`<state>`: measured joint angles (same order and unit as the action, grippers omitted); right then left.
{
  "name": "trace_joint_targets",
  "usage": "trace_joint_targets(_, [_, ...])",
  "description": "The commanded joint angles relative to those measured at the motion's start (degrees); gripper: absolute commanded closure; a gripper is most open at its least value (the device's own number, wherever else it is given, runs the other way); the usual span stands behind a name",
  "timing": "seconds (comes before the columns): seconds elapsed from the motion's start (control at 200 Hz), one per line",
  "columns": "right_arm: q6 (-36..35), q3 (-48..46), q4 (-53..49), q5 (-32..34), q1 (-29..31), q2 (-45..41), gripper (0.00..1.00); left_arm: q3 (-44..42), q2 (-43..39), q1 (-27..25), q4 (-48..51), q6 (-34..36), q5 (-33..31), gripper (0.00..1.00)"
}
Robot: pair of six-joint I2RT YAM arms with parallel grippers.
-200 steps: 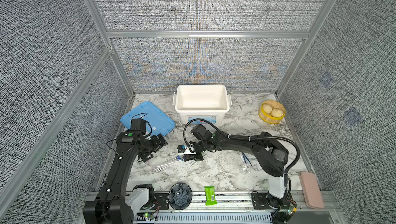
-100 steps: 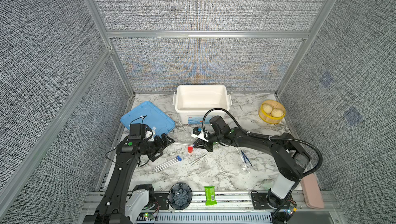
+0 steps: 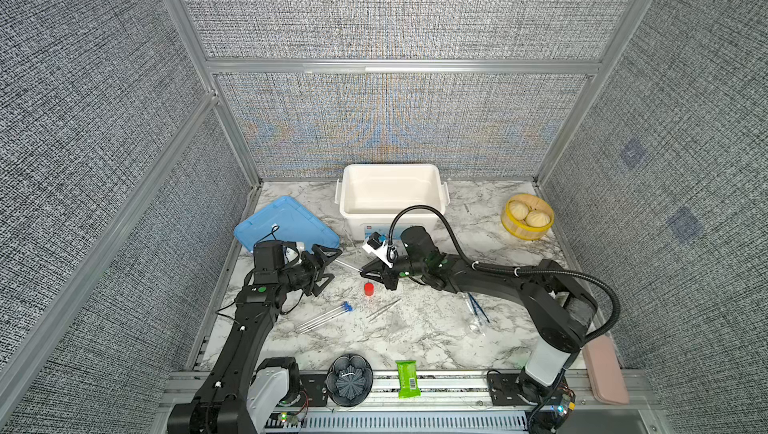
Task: Organize the chemistry lab equipment
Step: 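Lift the test tube with the right gripper while the left gripper moves toward it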
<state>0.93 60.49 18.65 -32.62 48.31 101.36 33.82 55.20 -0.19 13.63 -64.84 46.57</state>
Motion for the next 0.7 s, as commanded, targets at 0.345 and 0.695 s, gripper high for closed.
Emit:
trace_joint_targets(0.345, [2.16,1.23,1.77,2.55,2.95,-0.02,0.87,-2.82,5.09,0.1,-15.76,-6.73,4.09,0.41])
trace_joint_targets(0.695, [0.65,2.66,-0.79,4.39,4.07,-0.01,0.87,-2.8,5.8,0.01,-14.0,-5.68,4.44,0.73])
